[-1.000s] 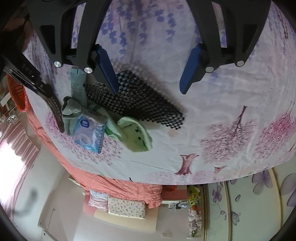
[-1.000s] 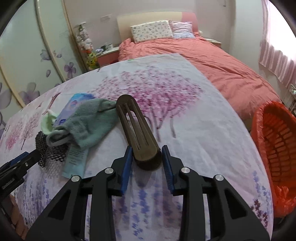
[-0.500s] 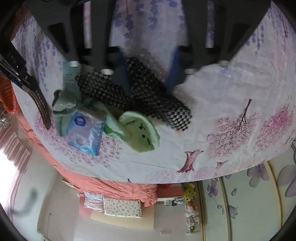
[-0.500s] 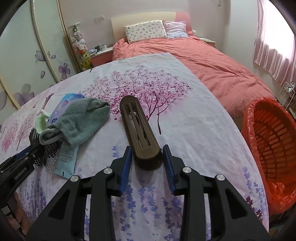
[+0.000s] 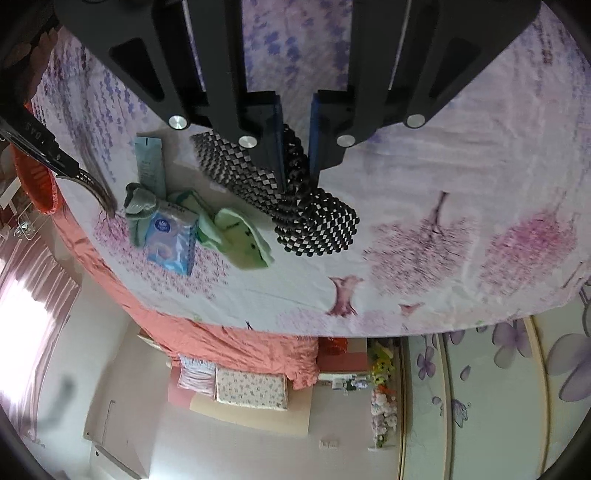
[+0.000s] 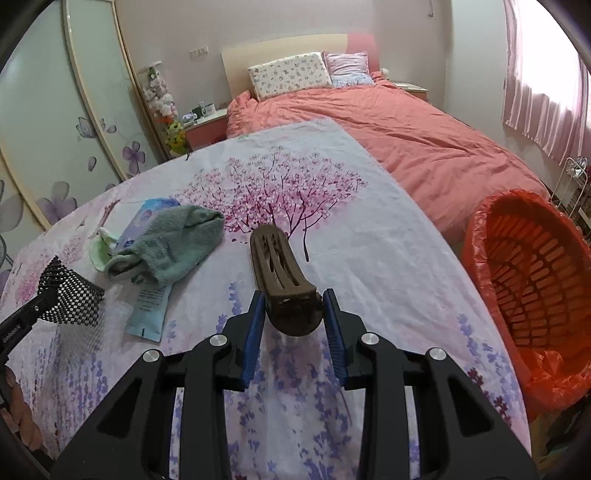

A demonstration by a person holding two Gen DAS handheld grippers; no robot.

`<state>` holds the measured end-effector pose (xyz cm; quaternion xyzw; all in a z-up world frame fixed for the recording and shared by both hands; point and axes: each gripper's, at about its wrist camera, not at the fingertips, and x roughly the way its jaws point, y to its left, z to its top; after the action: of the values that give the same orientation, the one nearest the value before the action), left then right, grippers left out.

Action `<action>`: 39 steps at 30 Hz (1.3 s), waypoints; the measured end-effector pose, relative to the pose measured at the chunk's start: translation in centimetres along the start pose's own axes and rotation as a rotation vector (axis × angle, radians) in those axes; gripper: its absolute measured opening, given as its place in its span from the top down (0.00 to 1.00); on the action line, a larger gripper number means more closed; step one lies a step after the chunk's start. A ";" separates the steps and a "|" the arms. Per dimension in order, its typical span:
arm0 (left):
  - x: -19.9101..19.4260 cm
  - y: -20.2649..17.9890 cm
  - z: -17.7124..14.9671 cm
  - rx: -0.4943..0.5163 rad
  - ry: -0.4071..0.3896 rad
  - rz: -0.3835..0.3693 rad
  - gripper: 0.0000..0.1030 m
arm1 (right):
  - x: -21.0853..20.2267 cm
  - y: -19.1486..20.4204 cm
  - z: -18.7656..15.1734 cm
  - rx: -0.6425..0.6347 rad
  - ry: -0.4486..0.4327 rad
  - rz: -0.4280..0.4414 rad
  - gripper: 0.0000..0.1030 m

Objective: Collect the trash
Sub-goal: 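Grasp the black mesh pad with the left gripper, then carry the claw clip and mesh pad over the orange basket and open both grippers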

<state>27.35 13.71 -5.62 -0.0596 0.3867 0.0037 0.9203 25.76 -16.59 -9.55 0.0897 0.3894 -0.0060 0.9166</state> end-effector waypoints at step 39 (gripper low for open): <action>-6.3 -4.9 0.7 0.045 -0.062 -0.086 0.89 | -2.9 -0.7 -0.8 -0.024 -0.018 -0.008 0.71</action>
<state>23.67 9.20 -0.08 -0.0553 0.3549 -0.0429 0.9323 23.17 -17.32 -8.14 0.0772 0.3814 -0.0058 0.9212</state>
